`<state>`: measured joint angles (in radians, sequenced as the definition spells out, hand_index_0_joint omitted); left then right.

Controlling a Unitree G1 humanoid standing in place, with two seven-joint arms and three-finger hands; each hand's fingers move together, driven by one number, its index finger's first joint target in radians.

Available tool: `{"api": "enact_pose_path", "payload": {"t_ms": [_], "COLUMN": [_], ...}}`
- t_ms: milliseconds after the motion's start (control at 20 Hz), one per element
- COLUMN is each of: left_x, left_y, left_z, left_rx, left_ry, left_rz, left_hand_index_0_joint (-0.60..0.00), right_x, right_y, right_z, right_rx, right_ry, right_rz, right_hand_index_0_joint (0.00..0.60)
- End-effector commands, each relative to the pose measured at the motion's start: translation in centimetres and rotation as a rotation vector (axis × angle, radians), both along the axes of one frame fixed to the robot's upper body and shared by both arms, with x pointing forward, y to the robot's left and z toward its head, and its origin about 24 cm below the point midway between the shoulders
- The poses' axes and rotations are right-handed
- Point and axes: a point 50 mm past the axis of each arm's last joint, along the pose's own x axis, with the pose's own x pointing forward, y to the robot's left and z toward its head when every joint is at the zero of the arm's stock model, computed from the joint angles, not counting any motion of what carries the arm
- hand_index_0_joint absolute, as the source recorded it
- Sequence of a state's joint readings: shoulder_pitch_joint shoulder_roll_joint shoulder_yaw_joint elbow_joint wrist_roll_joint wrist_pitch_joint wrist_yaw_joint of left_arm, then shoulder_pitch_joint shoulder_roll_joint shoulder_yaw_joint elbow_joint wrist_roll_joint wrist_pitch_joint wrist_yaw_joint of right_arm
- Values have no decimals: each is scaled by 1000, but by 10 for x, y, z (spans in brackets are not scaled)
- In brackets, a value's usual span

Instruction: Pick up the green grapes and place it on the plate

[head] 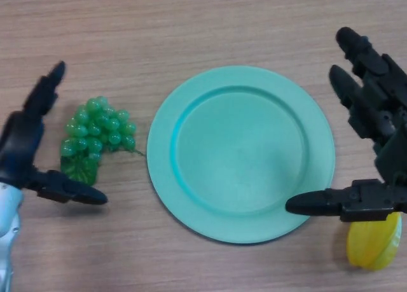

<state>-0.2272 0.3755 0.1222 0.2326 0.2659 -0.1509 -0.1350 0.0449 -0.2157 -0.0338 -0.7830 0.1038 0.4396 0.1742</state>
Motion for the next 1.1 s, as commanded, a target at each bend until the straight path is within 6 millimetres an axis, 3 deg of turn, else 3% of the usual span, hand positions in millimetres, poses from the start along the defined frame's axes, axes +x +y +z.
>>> {"api": "enact_pose_path", "payload": {"t_ms": [50,300,400,450,500,550,650,850,1100], "left_x": [7,15,16,17,17,17,18,14,4], "left_y": [3,-6,-7,-9,-9,-10,-10,-7,1], "left_z": [33,23,21,16,12,4,-3,2,38], "left_rx": [60,50,70,129,172,243,280,268,277], "left_ry": [-201,-195,-207,-200,-189,-170,-180,-270,-472], "left_rz": [-15,-28,-30,-36,-42,-50,-32,31,137], "left_hand_index_0_joint": [0,0,-200,-350,-450,-593,-600,-600,-600], "right_x": [-12,-12,-13,-13,-13,-14,-15,-15,-17], "right_y": [-4,-7,-8,-8,-8,-7,-6,-5,-4], "right_z": [27,27,26,27,27,27,27,30,29], "right_rx": [8,9,10,11,11,7,7,1,-13], "right_ry": [-206,-201,-201,-200,-199,-201,-197,-217,-225], "right_rz": [18,16,16,17,18,20,28,32,26], "right_hand_index_0_joint": [0,0,0,0,0,0,0,0,0]}}
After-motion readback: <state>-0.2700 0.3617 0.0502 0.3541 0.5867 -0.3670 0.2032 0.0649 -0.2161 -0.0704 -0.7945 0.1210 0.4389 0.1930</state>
